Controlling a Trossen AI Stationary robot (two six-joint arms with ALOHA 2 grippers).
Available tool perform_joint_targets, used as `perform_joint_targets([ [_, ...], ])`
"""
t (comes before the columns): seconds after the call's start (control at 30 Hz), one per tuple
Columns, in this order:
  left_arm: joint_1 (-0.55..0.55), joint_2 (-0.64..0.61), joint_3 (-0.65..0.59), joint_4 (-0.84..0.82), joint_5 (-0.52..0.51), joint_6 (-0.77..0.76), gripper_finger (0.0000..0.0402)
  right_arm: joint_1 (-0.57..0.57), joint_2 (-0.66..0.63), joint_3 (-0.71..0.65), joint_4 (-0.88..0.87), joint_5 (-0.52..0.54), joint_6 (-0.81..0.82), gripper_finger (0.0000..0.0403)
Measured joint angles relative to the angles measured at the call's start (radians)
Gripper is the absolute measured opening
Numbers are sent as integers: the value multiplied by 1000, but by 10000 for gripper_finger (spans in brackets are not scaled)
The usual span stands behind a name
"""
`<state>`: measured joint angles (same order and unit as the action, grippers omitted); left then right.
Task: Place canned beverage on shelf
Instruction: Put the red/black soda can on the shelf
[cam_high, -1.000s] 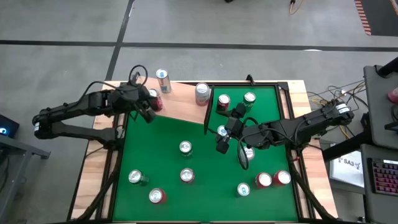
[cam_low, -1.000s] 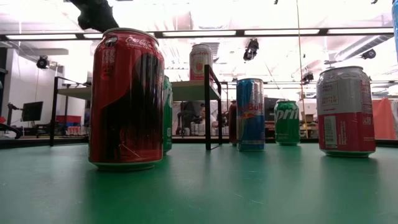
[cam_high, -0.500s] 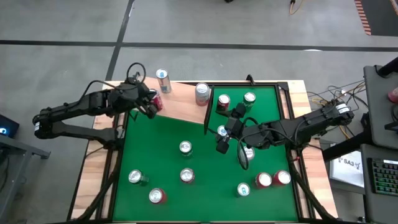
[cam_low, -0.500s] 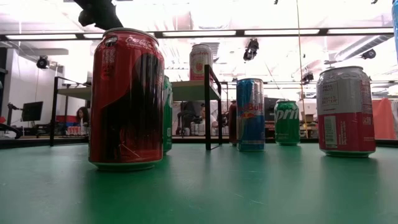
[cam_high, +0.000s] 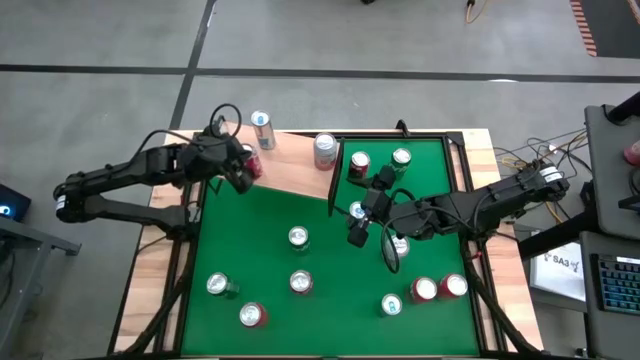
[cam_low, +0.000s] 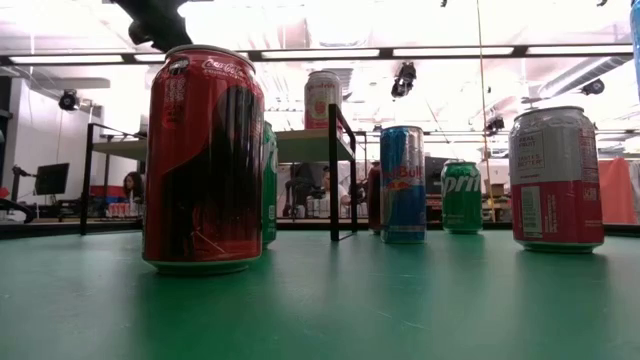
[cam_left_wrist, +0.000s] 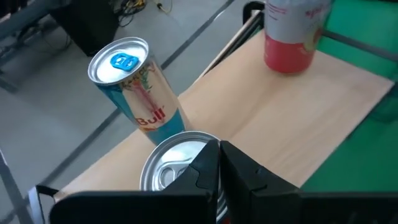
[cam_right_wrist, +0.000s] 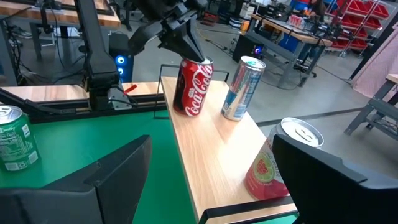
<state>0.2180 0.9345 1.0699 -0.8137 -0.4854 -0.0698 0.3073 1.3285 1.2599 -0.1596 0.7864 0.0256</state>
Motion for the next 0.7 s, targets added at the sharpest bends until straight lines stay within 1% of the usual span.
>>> perform_joint_targets([
  [0.1,0,-8,-1,-1,2,98,0,0,0,0,0,0,0,325],
  [0.3,0,-8,-1,0,2,245,0,0,0,0,1,0,0,325],
  [0.7,0,-23,-2,2,0,431,0,0,0,0,0,0,8,325],
])
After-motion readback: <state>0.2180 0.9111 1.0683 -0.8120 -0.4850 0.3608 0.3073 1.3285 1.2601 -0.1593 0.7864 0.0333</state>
